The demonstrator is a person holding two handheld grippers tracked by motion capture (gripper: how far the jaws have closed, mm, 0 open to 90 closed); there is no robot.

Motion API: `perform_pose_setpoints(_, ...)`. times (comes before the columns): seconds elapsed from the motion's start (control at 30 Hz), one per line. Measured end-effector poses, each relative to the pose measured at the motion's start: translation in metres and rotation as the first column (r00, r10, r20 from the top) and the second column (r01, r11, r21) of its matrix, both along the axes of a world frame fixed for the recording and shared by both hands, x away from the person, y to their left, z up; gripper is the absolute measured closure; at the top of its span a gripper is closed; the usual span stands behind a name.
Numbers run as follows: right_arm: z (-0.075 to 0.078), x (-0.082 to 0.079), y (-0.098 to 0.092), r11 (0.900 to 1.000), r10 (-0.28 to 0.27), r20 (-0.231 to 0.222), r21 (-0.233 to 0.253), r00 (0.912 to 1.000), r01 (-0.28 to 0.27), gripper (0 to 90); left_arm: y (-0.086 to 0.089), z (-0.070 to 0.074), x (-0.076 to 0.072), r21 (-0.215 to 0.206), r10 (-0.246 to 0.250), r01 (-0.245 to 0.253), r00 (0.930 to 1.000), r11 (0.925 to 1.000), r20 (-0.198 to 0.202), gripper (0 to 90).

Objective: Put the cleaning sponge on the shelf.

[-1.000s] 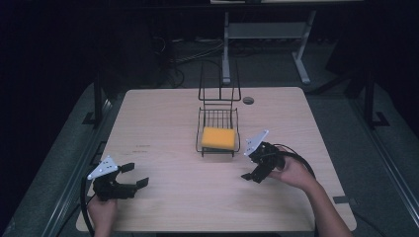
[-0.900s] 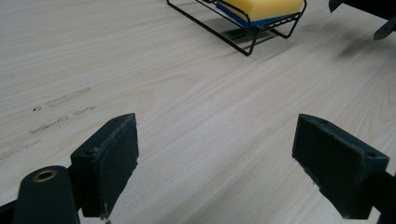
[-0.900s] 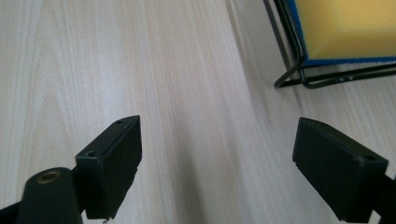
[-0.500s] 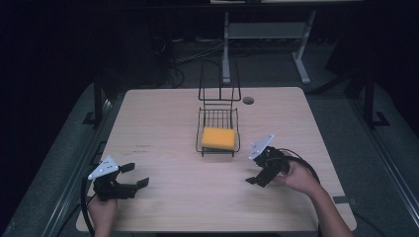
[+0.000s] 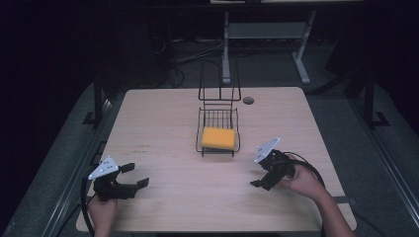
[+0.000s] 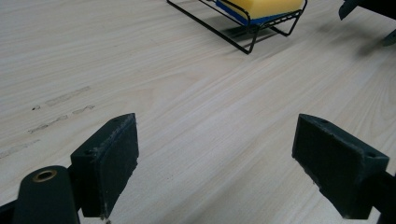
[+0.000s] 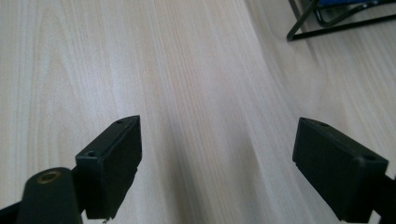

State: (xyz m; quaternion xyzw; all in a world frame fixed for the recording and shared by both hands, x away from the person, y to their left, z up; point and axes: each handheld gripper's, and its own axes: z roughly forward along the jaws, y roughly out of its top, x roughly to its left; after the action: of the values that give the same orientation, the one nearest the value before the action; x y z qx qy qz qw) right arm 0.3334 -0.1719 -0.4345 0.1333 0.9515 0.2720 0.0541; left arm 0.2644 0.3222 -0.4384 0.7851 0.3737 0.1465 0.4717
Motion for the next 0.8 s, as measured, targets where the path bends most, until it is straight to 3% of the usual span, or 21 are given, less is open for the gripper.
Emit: perform_pose_setpoints(0.8, -0.009, -0.015, -0.022, 0.999, -0.034, -0.029, 0.003, 0.999, 0.034, 15.4, 0.0, 0.0, 0.0, 0.006, 0.0, 0.0, 1.0, 1.0, -0.003, 14.1)
